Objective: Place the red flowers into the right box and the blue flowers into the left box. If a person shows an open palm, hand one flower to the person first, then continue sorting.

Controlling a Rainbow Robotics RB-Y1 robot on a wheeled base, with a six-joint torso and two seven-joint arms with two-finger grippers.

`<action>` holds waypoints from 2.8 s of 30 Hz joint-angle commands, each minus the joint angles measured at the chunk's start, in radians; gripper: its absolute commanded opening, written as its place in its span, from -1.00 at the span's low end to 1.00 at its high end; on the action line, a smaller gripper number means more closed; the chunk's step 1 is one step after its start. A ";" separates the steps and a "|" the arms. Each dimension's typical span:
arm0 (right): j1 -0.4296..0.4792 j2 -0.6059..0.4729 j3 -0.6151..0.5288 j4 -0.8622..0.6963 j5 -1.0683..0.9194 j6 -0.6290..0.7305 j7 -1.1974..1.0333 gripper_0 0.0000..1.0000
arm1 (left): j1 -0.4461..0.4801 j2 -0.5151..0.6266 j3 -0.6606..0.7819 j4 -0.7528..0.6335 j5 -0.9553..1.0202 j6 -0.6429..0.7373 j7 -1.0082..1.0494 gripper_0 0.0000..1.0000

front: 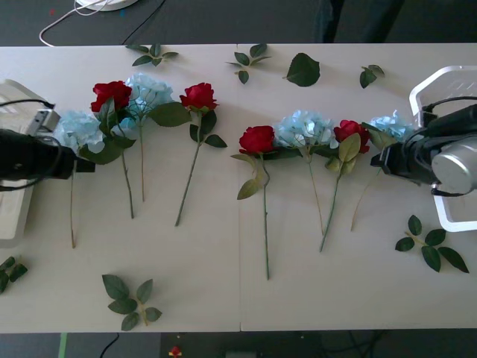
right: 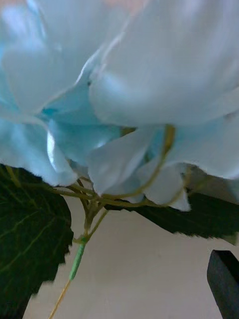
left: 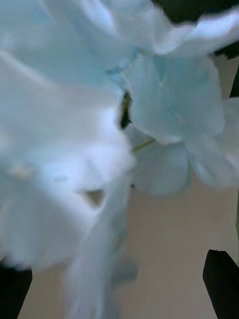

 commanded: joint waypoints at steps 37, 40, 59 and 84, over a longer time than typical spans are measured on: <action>-0.123 0.081 0.172 0.147 0.046 -0.154 -0.075 -1.00 | -0.069 -0.063 -0.173 0.057 0.048 -0.097 0.106 -1.00; -0.123 0.081 0.172 0.147 0.052 -0.154 -0.075 -1.00 | -0.069 -0.064 -0.171 0.058 0.045 -0.097 0.104 -1.00; -0.120 0.053 0.068 0.110 0.043 -0.165 -0.035 -1.00 | -0.348 -0.063 -0.143 0.245 -0.124 0.207 0.067 -1.00; 0.251 0.030 -0.659 -0.608 -0.514 0.083 0.678 -1.00 | -0.334 0.032 0.189 0.503 -0.044 0.681 -0.203 -1.00</action>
